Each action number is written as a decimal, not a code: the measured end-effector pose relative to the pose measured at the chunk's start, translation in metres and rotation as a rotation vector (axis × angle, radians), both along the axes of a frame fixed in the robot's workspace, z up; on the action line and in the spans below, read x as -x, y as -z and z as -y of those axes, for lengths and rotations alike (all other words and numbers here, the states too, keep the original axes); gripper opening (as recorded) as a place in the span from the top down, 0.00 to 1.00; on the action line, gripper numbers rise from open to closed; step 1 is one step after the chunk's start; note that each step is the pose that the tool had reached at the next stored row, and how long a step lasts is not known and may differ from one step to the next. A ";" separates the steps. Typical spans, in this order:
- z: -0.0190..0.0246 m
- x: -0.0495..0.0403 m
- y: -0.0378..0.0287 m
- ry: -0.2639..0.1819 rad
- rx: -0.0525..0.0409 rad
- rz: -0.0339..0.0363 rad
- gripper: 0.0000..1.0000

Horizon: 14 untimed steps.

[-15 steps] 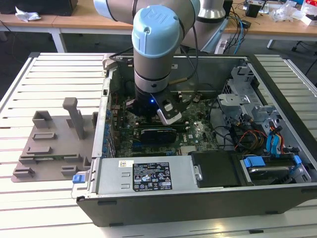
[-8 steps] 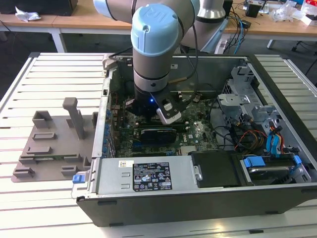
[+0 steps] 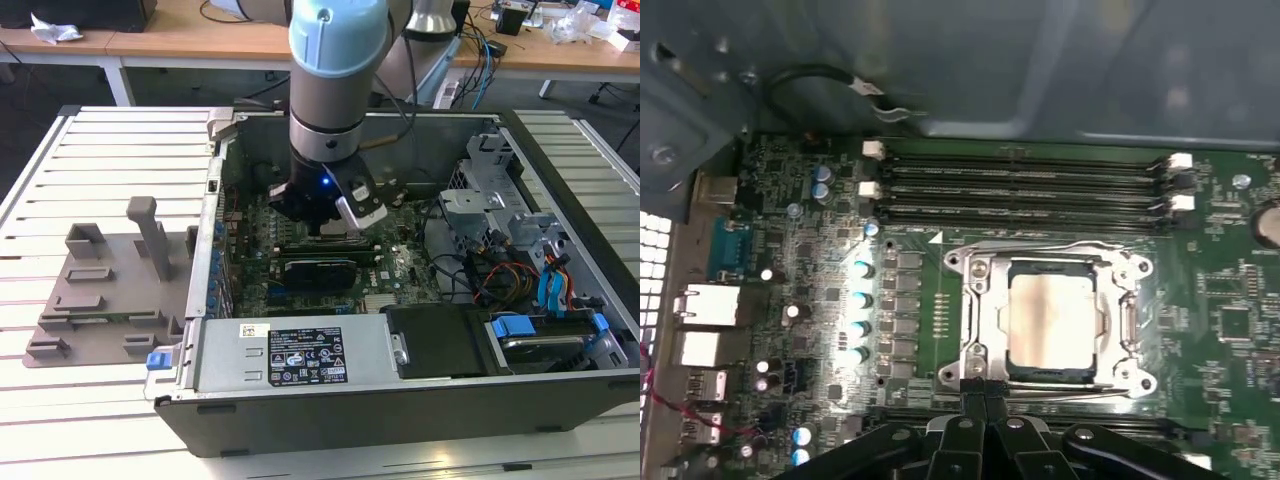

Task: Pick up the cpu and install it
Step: 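Install the second cpu locking lever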

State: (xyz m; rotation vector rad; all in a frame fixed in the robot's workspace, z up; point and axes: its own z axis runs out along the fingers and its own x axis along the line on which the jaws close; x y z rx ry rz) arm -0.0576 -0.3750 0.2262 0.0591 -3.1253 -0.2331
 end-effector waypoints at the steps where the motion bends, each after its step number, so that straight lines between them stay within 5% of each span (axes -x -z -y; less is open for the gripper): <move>1: -0.0011 -0.0022 -0.0002 0.000 0.0040 -0.0006 0.89; 3: -0.0046 -0.0082 -0.0003 0.000 0.0176 -0.0038 0.89; 4: -0.0074 -0.0111 -0.0005 0.000 0.0325 -0.0059 0.89; 5: -0.0117 -0.0138 -0.0004 0.000 0.0569 -0.0081 0.89; 9: -0.0188 -0.0200 -0.0005 0.000 0.1021 -0.0161 0.89; 12: -0.0235 -0.0247 -0.0007 0.000 0.1090 -0.0200 0.89; 14: -0.0337 -0.0282 -0.0017 0.000 0.1144 -0.0214 0.89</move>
